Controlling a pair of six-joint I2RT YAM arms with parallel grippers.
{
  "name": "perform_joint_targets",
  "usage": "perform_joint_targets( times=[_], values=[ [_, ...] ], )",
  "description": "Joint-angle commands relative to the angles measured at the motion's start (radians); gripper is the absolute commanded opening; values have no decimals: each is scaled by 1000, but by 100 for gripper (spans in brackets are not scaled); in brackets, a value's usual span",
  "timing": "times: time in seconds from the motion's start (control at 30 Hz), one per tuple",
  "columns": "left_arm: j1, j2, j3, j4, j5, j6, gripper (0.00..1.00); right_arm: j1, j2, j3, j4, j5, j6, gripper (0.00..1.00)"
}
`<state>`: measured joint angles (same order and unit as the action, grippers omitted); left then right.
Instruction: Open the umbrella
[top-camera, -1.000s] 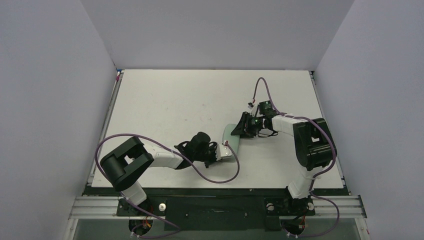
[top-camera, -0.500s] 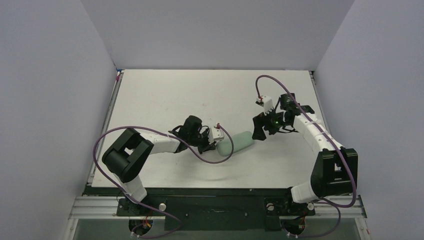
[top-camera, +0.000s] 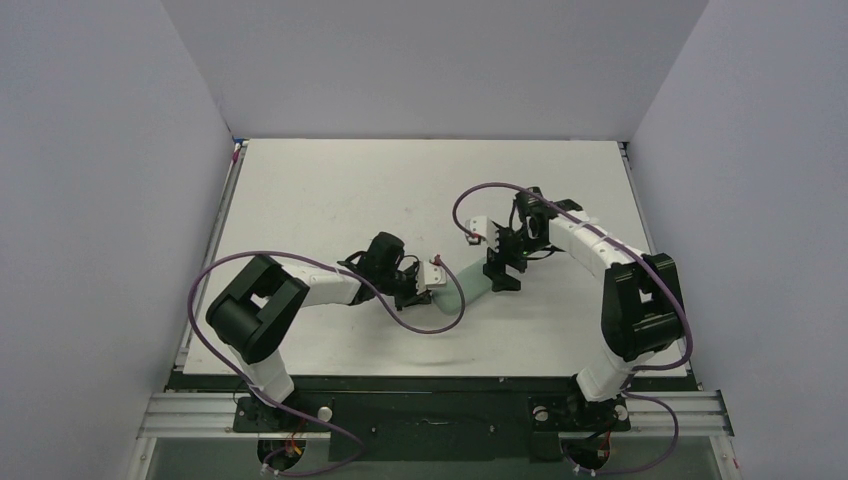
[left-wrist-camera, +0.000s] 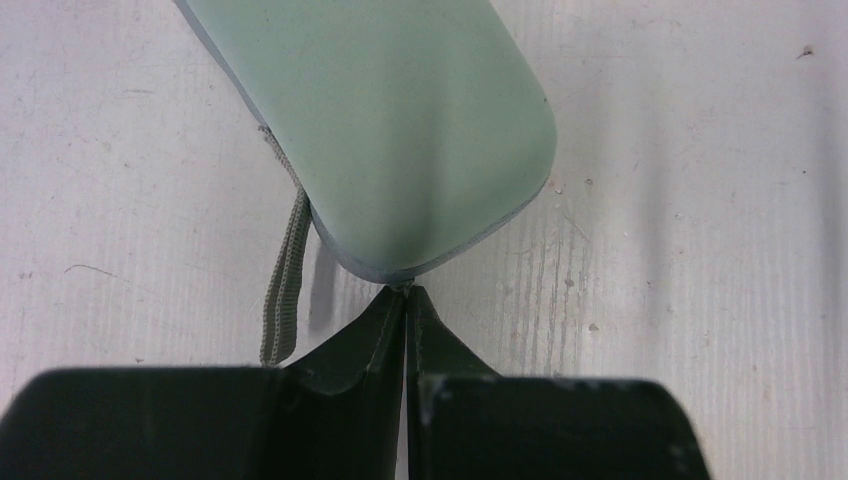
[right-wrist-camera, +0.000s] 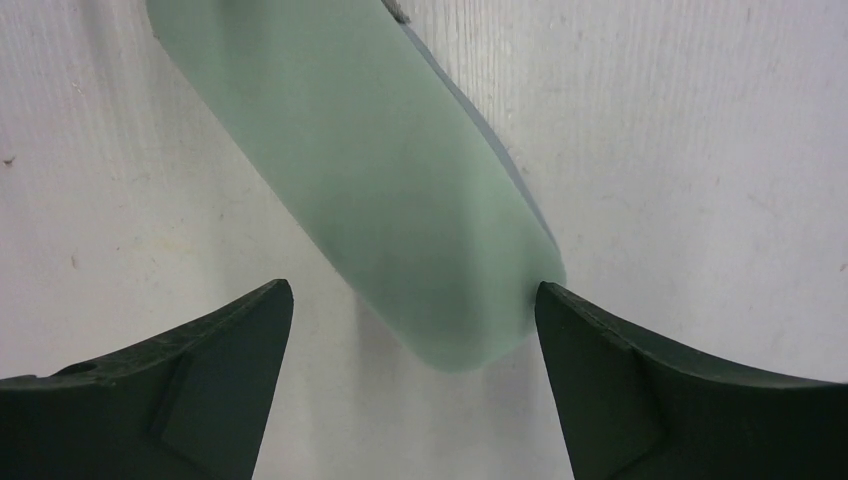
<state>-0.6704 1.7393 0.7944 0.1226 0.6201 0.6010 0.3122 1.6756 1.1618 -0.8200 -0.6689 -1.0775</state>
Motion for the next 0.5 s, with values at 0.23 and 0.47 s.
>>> perform_joint_targets(
  times=[0.23, 0.47],
  values=[
    [12, 30, 45, -27, 53, 75, 0, 98, 125, 185, -33, 16, -148, 87],
    [23, 6, 17, -24, 57, 90, 0, 127, 213, 316, -246, 43, -185, 82]
  ],
)
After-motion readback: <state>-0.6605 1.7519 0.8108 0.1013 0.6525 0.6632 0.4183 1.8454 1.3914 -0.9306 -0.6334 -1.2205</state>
